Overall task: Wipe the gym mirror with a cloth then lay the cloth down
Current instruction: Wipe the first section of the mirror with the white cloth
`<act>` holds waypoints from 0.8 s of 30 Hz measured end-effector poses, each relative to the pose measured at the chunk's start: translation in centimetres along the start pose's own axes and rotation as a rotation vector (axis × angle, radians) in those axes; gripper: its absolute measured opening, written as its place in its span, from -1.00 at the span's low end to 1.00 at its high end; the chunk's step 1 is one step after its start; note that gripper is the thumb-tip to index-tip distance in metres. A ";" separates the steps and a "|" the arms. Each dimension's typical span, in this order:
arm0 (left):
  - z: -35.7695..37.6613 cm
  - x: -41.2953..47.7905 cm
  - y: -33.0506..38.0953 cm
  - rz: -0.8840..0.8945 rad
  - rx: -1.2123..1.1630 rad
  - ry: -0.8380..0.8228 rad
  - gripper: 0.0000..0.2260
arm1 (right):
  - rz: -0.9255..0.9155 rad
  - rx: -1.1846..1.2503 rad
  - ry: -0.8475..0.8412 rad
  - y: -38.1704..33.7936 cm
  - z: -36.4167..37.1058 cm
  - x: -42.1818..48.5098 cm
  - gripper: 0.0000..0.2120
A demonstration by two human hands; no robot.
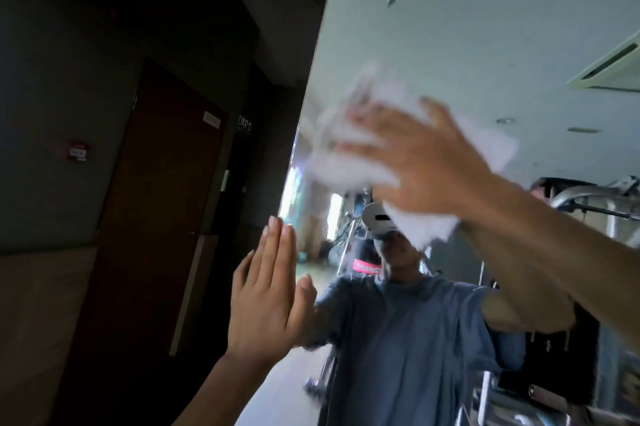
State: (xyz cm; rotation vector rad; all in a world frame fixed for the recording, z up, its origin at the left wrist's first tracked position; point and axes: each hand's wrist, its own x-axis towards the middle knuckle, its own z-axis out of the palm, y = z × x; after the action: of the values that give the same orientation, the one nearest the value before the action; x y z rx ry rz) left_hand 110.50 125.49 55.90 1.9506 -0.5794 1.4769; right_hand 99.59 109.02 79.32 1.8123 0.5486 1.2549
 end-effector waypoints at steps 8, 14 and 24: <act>1.1 -5.2 0.0 -0.067 0.051 -0.079 -0.44 | 0.251 -0.066 0.048 -10.1 2.6 0.9 -0.37; 0.8 -6.2 0.5 -0.137 -0.016 -0.090 -0.44 | -0.182 0.033 -0.096 -8.7 1.1 -7.5 -0.35; 1.1 -6.5 0.1 -0.112 -0.014 -0.051 -0.44 | 0.132 -0.078 0.012 -11.8 2.4 -3.0 -0.32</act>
State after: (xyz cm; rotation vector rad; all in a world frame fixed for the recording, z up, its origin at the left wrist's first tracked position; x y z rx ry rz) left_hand 109.35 124.51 49.52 1.9816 -0.4928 1.3548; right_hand 101.81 112.38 67.55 1.8004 0.3857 1.3578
